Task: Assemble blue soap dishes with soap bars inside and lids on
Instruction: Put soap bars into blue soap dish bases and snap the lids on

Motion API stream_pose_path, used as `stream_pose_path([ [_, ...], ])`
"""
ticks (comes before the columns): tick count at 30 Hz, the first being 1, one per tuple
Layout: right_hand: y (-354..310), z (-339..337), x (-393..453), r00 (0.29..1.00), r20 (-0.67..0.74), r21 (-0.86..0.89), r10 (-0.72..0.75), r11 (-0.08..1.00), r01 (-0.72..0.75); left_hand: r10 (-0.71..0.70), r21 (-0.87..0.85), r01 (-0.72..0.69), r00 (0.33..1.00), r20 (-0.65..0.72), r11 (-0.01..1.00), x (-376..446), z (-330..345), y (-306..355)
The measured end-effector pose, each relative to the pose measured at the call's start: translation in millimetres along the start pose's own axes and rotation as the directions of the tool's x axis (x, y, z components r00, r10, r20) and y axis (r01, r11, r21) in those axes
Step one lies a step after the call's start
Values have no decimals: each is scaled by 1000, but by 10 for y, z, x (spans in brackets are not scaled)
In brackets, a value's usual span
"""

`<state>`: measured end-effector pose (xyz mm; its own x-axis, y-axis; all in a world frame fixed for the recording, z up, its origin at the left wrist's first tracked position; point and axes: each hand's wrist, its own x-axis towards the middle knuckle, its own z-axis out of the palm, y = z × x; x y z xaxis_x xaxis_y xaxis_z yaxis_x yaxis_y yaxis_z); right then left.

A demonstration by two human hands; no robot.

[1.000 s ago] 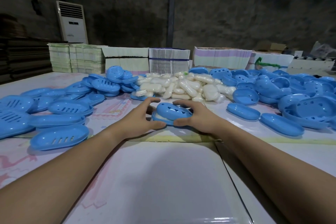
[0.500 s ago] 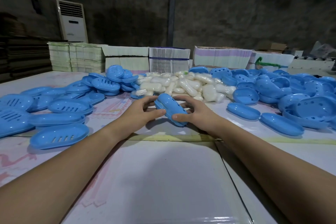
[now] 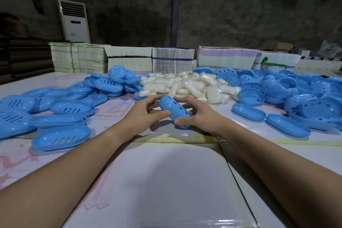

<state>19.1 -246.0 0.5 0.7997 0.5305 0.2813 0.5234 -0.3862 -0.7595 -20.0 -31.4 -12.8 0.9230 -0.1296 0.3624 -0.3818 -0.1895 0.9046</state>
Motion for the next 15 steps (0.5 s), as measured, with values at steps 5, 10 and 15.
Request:
stream_pose_path([
  [5, 12, -4, -3, 999, 30, -18, 16, 1000, -16, 8, 35, -8, 1000, 0, 999, 6, 3, -3],
  [10, 45, 79, 5, 999, 29, -127, -23, 992, 26, -18, 45, 18, 1000, -9, 999, 10, -3, -5],
  [15, 46, 38, -8, 981, -156, -37, -115, 993, 110, -74, 67, 72, 997, 28, 995, 19, -38, -4],
])
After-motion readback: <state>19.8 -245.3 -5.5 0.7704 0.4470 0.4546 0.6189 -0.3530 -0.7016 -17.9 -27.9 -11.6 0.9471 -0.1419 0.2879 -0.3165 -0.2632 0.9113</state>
